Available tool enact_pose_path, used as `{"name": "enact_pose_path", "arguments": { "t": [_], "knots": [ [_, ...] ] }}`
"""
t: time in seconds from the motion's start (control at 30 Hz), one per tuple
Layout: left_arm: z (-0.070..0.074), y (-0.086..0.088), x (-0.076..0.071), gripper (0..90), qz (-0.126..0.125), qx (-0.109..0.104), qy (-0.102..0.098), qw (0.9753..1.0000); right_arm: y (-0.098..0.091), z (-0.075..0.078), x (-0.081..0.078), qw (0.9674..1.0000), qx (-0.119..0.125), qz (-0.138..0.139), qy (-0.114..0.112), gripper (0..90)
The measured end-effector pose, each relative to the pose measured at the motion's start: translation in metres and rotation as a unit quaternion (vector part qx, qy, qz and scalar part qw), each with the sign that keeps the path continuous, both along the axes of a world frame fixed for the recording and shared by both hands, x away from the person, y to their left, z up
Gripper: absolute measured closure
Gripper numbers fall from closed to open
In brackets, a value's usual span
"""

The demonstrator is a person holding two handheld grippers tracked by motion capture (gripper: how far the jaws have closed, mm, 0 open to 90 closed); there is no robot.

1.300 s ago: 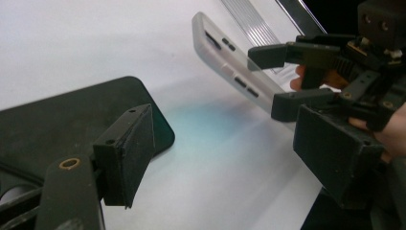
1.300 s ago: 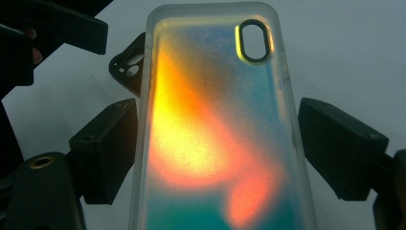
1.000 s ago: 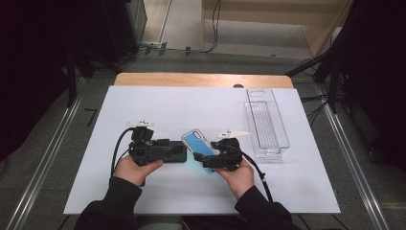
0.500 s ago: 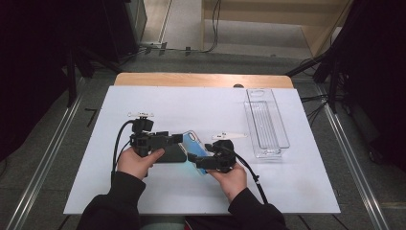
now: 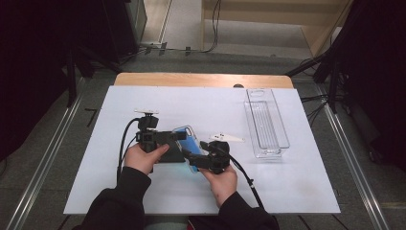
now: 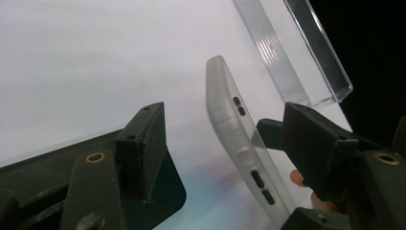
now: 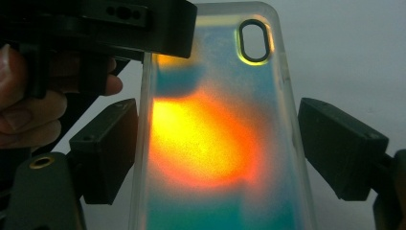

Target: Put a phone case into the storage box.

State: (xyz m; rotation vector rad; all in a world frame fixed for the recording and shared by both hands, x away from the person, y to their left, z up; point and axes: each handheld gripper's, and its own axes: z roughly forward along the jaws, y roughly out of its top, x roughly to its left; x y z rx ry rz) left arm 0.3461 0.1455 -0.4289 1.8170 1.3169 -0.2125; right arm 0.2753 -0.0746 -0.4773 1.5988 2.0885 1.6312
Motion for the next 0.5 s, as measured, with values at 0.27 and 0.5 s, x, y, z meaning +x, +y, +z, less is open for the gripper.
{"name": "enact_pose_path", "arguments": {
  "t": [0.27, 0.5],
  "knots": [
    [0.0043, -0.0014, -0.0009, 65.8, 0.006, -0.021, -0.001, 0.9998, 0.0065, 0.0033, -0.0034, 0.9995, 0.022, -0.017, -0.016, 15.1],
    [0.0057, -0.0023, -0.0013, 76.4, 0.012, -0.039, 0.008, 0.9991, 0.0098, 0.0045, -0.0023, 0.9995, 0.001, -0.011, -0.029, 15.1]
  ]
}}
